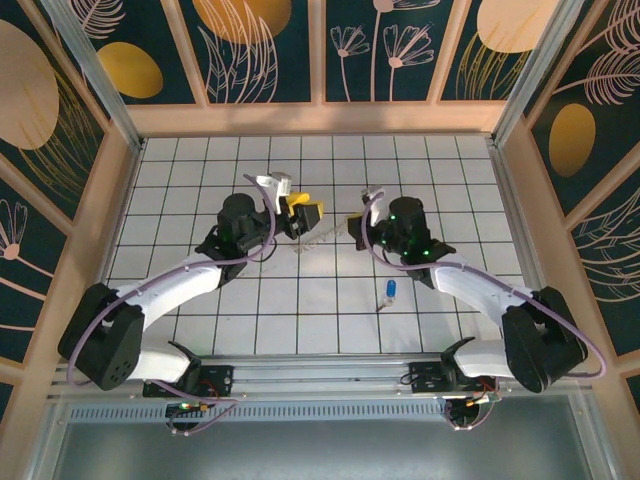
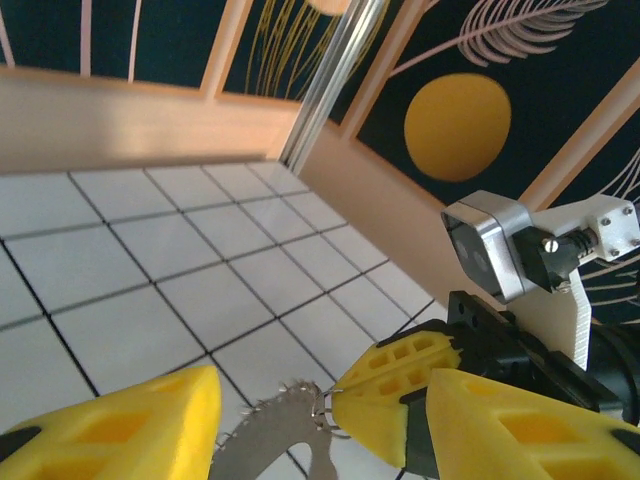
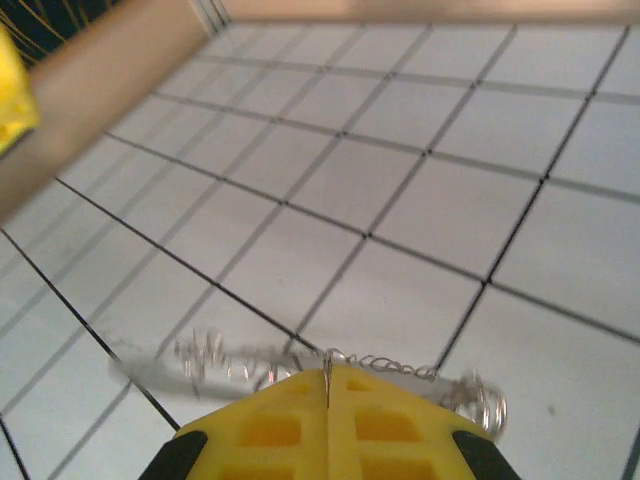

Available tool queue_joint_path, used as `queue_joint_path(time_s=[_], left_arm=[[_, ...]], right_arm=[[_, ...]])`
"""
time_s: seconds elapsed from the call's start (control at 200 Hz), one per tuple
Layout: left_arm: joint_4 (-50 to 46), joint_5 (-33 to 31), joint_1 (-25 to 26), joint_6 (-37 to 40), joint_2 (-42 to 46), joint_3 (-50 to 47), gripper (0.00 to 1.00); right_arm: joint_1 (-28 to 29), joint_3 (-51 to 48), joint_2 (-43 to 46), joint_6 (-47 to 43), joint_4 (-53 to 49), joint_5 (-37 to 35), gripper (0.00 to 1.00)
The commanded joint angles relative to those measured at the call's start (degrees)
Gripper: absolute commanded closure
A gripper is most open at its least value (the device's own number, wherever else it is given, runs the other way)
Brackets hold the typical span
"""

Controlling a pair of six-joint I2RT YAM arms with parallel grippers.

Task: Put the keys on the keyring

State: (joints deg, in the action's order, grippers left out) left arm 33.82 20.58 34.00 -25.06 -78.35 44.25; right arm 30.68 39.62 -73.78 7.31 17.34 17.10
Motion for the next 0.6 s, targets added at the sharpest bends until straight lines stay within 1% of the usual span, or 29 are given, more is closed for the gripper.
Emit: queue_joint_path(time_s=[0.0, 0.145, 0.325, 0.385, 0.47, 0.596], left_arm=[[-3.73, 0.52, -0.45, 3.39, 1.96, 3.65, 0.43], [-8.28, -0.13, -0.56, 6.95, 2.58, 6.95, 0.43], [-7.05, 4.34, -0.6, 6.49, 2.88, 6.05, 0.44], [-5.04, 6.4, -0.64, 5.84, 2.94, 4.7, 0.45], [0.64, 11.86, -0.69, 4.01, 2.85, 2.07, 0.46], [7.21, 18.11, -0.69, 0.9, 2.24, -0.05, 0.53]], right_arm=[[-1.64, 1.43, 2.35, -0.89, 8.44, 7.21, 1.0], [-2.31, 1.17, 3.64, -0.38, 12.89, 11.27, 1.0], [-2.88, -0.52, 4.38, 3.67, 19.19, 16.71, 1.0], [-2.98, -1.4, 4.98, 4.99, 20.69, 17.96, 1.0], [-3.18, -2.88, 6.12, 6.75, 22.47, 19.85, 1.0], [-3.73, -5.4, 8.45, 8.95, 24.48, 22.7, 1.0]])
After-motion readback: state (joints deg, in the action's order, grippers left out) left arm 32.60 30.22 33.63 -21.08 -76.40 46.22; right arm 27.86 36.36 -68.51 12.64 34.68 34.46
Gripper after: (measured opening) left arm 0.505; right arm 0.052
